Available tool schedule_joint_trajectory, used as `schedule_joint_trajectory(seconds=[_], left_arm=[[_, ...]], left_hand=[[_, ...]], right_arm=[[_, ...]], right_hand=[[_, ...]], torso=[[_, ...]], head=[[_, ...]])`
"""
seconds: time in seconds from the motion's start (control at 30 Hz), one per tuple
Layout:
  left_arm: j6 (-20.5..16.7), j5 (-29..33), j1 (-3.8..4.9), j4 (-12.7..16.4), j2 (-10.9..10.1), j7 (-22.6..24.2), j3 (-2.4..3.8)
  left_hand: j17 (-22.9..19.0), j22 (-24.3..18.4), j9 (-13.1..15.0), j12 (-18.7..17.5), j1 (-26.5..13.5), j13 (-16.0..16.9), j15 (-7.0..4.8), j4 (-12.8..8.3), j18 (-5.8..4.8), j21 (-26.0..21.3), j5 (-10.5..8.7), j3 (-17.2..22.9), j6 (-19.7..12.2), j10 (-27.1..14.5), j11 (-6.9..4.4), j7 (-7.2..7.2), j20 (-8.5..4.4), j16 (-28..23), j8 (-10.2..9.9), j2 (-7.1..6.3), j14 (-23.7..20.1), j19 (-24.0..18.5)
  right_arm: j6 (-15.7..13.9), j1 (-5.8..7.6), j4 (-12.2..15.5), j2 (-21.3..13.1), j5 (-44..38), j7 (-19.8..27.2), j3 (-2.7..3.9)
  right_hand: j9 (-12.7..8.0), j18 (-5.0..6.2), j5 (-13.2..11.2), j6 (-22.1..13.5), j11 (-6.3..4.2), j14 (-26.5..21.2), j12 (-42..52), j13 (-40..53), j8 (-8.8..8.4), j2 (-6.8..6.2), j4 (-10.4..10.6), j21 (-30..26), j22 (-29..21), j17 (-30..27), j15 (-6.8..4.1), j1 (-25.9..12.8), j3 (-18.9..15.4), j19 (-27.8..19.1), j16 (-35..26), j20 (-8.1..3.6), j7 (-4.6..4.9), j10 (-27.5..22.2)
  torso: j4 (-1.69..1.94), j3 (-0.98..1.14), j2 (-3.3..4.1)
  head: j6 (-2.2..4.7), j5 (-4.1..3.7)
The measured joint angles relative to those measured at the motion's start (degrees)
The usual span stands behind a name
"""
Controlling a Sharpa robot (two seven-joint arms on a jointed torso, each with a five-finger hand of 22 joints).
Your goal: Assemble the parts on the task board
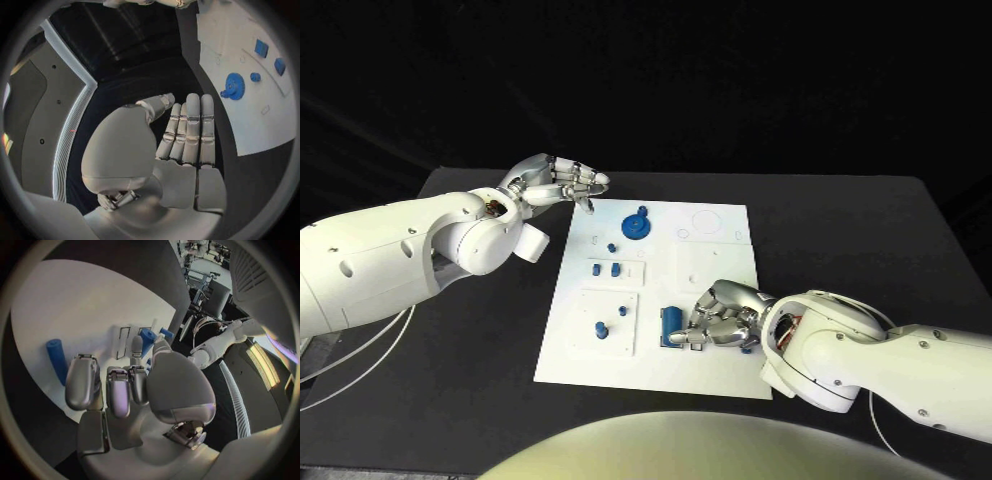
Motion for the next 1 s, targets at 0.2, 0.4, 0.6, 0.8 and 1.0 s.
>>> schedule_joint_trajectory(seconds=[0.2,0.4,0.6,0.8,1.0], left_arm=[[0.0,0.0,0.0,0.0,0.0,0.0,0.0],[0.0,0.0,0.0,0.0,-0.1,0.0,-0.01],[0.0,0.0,0.0,0.0,-0.1,0.0,-0.01],[0.0,0.0,0.0,0.0,-0.2,0.0,-0.01],[0.0,0.0,0.0,0.0,-0.2,0.0,-0.01]], left_hand=[[0.0,0.0,0.0,0.0,0.0,0.0,0.0,-0.2,0.0,0.0,0.0,-0.2,0.0,0.0,0.0,0.0,0.0,0.0,0.0,0.0,0.0,0.0],[0.0,0.0,0.0,0.0,0.0,0.0,0.0,-0.2,0.0,0.0,0.0,-0.2,0.0,0.0,0.0,0.0,0.0,0.0,0.0,0.0,0.0,0.0],[0.0,0.0,0.0,0.0,0.0,0.0,0.0,-0.2,0.0,0.0,0.0,-0.2,0.0,0.0,0.0,0.0,0.0,0.0,0.0,0.0,0.0,0.0],[0.0,0.0,0.1,0.0,0.0,0.0,0.0,-0.2,0.0,0.0,0.0,-0.2,0.0,-0.2,0.21,0.0,0.0,0.0,0.0,0.0,0.0,0.0],[0.0,0.0,0.1,0.0,0.0,0.0,0.0,-0.2,0.0,0.0,0.0,-0.2,0.0,-0.2,0.22,0.0,0.0,0.0,0.0,0.0,0.0,0.0]], right_arm=[[0.2,0.03,-0.2,0.0,0.2,0.1,0.03],[0.2,0.03,-0.2,-0.1,-0.2,0.2,0.03],[0.1,0.03,-0.2,-0.3,-1.1,0.2,0.03],[0.1,0.03,-0.2,-0.1,-2.0,0.2,0.03],[0.1,0.03,-0.5,0.3,-2.9,0.1,0.03]], right_hand=[[0.5,0.0,0.0,0.0,0.0,0.0,0.0,0.0,0.0,-2.24,0.1,0.0,0.0,0.0,0.0,-2.3,-0.4,0.0,0.0,0.0,0.01,0.0],[0.9,0.0,0.0,0.0,0.0,0.0,0.0,0.0,0.0,-3.48,0.2,0.0,0.0,0.0,0.0,-3.5,-0.9,0.0,0.0,0.0,0.02,0.0],[1.3,0.0,0.0,0.0,0.0,0.0,0.0,0.0,0.0,-3.03,-0.1,0.0,0.0,0.0,0.0,-1.3,0.1,0.0,0.0,0.0,0.02,0.0],[1.5,0.0,0.0,0.0,-0.03,0.0,0.0,0.0,0.0,-3.82,-0.2,0.0,0.0,0.0,0.0,2.9,2.1,0.2,0.0,-0.21,0.02,0.0],[1.5,0.0,0.0,0.0,-0.36,0.0,0.0,0.0,-0.37,-4.5,-0.3,0.0,0.0,0.0,0.0,5.4,3.7,0.2,0.0,-0.21,0.02,-0.1]], torso=[[0.01,-0.01,0.0],[0.01,-0.01,0.0],[0.0,-0.01,0.0],[-0.01,-0.01,0.01],[0.01,-0.01,0.03]], head=[[0.0,-0.02],[0.0,-0.04],[0.0,-0.05],[0.0,-0.05],[0.0,-0.04]])
